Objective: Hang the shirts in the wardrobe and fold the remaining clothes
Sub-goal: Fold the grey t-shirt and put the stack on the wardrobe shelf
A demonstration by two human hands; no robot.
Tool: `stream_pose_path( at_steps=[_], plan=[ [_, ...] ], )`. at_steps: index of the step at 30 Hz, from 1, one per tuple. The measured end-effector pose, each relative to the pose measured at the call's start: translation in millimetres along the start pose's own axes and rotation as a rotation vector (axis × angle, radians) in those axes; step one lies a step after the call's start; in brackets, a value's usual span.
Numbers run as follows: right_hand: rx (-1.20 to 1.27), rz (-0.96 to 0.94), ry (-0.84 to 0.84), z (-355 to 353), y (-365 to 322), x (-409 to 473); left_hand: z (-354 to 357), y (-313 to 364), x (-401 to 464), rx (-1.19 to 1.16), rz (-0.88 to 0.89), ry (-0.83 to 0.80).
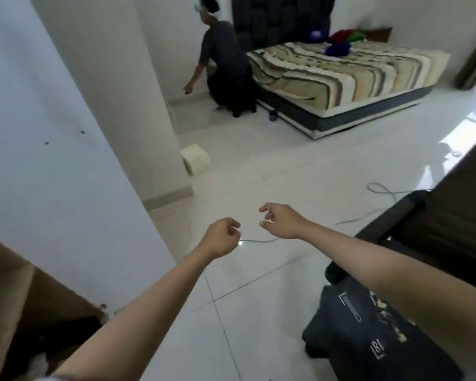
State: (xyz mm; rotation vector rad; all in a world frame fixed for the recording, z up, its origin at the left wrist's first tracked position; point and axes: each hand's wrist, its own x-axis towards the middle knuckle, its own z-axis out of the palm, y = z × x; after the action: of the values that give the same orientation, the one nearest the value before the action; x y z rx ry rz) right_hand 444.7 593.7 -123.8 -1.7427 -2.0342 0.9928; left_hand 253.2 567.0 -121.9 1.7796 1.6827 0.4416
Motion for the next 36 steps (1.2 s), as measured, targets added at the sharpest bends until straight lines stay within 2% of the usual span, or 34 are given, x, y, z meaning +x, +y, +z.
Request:
stream_pose_path(
  at_steps=[6,15,19,26,32,36],
  plan=[
    [0.093,0.329,0.185,-53,162,-96,138,110,35,0.011,0.188,-0.338],
    [0.22,0.716,0.282,-100,367,-209,333,238,66,0.087,0.283,-0.66],
    [0.282,0.847,0.324,-98,441,-231,399,258,91,0.156,0.242,-0.699],
    [0.468,0.925,0.352,-75,529,-217,476,259,163,0.345,0.256,-0.712],
    [0.634,0.946,0.404,-36,579,-179,537,257,227,0.493,0.321,-0.726],
    [0.758,0.958,0.449,-9,593,-161,570,253,250,0.606,0.457,-0.681]
  ],
)
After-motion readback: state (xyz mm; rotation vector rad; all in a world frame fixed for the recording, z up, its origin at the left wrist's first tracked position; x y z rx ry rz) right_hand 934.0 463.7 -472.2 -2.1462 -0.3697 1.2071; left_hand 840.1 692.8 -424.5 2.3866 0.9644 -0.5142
